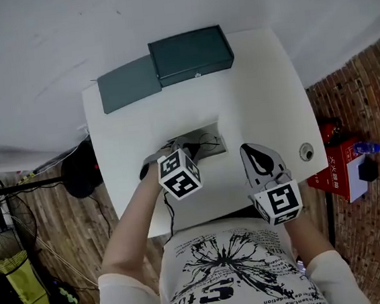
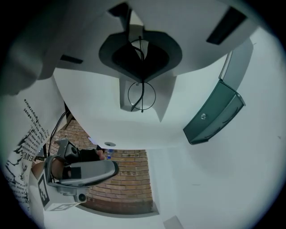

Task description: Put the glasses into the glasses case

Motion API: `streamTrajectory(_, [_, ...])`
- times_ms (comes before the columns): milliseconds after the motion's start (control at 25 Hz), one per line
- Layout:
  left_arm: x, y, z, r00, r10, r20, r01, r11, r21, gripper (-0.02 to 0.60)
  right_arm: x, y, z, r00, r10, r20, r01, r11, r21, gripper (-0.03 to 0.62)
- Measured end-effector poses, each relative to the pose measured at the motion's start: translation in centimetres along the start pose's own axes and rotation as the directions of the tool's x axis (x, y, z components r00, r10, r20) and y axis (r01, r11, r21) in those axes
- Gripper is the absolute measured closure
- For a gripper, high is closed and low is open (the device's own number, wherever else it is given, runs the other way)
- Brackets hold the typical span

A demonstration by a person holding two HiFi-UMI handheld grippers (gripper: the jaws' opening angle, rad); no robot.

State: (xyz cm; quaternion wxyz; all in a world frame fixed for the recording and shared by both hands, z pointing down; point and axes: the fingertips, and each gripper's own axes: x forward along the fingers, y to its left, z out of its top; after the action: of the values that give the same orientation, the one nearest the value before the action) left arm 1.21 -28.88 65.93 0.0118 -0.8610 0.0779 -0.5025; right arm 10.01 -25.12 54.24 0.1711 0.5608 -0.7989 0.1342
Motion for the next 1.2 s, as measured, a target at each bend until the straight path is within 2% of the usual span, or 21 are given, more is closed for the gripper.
streamTrajectory(240, [0.9,-0.7,-0.2,0.997,-0.062,-0.053,0.064,0.997,0.041,0.566,0.0,-0.4,0.0,1.000,-0.011,-0.007,0.011,1.000,-0.004,0.579])
streamTrajectory(440, [1.7,-1.3,-0.9,0.986,-0.126,-0.110,0.131,0.990,0.043,0.563,0.0,-0.7,-0.6,1.000,-0.019,-0.021,0.019,1.000,-0.002,0.579])
streamTrajectory(600, [2.0,-1.4,-0.9,0.984,-0.153,-0.095,0.156,0.987,0.024,0.554,0.2,-1.1,-0.9,0.999,-0.033,-0.032,0.033,0.999,-0.002,0.579])
streamTrajectory(680, [2.0,-1.3,-0.9,0.984,-0.158,-0.087,0.159,0.987,0.010,0.507,0.2,-1.2,-0.8,0.999,-0.035,-0.035,0.035,0.999,-0.002,0.579])
streamTrajectory(880, [1.5,-1.0,-0.8,0.986,-0.142,-0.084,0.142,0.990,-0.007,0.448,0.4,-1.2,-0.6,0.999,-0.031,-0.041,0.031,0.999,-0.013,0.579])
streamTrajectory(1040, [0.3,-0.3,-0.2,0.992,-0.117,-0.043,0.116,0.993,-0.017,0.425,0.8,-1.0,0.0,0.998,-0.027,-0.049,0.026,0.999,-0.026,0.579])
streamTrajectory(1200, [-2.1,0.9,0.8,0.998,-0.066,0.023,0.067,0.996,-0.057,0.423,1.1,-0.9,1.0,0.999,-0.024,-0.041,0.023,0.999,-0.034,0.579])
